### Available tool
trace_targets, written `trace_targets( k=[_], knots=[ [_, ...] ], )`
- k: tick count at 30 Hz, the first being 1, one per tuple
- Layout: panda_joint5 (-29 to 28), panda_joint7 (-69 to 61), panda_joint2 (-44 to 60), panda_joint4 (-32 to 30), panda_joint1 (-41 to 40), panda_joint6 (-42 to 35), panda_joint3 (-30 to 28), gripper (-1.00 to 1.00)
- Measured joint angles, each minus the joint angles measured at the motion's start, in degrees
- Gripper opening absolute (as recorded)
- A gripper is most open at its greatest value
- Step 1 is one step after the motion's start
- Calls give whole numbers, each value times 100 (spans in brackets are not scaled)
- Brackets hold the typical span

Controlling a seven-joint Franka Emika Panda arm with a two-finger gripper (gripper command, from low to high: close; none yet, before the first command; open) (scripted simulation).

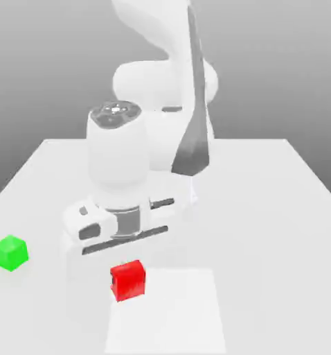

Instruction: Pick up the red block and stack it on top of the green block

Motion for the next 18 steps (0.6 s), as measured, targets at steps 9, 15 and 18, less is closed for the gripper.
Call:
trace_targets(
  k=[9, 15, 18],
  knots=[
    [-22, 464, -240, 70, -2403, -315, -973, -100],
    [962, -224, 681, 133, -2501, 451, -434, -100],
    [1076, -306, 792, 139, -2557, 543, -356, 100]
  ],
)
